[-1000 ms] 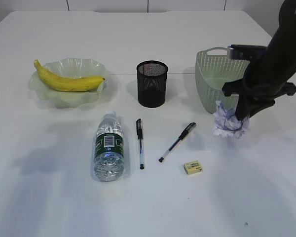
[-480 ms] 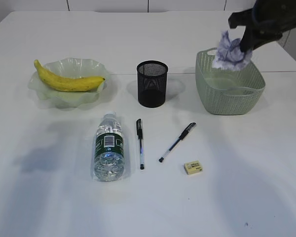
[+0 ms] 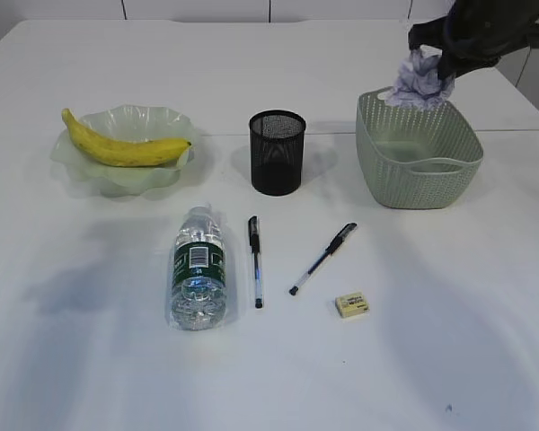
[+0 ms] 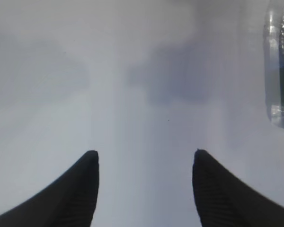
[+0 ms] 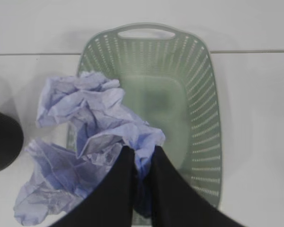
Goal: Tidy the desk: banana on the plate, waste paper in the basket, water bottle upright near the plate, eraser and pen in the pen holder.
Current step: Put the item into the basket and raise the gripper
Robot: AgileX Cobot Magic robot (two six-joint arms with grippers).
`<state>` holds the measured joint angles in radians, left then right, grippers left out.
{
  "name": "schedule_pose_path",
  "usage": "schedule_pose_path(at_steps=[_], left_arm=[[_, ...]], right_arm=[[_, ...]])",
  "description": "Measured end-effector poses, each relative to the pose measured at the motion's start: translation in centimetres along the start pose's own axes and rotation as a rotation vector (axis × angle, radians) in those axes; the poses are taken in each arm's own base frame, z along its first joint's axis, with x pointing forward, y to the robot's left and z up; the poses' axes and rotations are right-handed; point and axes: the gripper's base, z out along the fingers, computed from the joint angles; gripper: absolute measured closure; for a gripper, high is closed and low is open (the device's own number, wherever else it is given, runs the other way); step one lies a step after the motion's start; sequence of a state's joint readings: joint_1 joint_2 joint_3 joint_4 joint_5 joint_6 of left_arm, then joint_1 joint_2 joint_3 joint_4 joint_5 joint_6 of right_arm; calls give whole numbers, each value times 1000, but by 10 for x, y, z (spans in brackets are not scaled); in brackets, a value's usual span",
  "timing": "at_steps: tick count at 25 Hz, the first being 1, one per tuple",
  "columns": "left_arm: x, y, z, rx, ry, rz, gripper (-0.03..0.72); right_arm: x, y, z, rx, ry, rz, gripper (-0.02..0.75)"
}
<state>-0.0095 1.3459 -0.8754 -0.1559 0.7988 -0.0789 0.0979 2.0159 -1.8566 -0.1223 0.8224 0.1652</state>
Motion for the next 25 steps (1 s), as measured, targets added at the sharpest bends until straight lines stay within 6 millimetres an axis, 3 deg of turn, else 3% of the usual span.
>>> schedule_pose_path(at_steps=[6, 10, 16, 21, 25], left_arm=[[1, 0, 0, -1, 13, 0, 244], [3, 0, 0, -2, 28, 0, 244], [3, 0, 0, -2, 30, 0, 244], [3, 1, 0, -6, 30, 3, 244], [2, 4, 0, -39, 23, 36, 244]], right_arm=[[12, -1, 42, 45, 47, 11, 691], [19, -1, 58, 59, 69, 17, 598], [19, -1, 60, 60, 61, 18, 276], [22, -1, 56, 61, 112, 33, 212], [21, -2, 32, 49, 164, 36, 211]])
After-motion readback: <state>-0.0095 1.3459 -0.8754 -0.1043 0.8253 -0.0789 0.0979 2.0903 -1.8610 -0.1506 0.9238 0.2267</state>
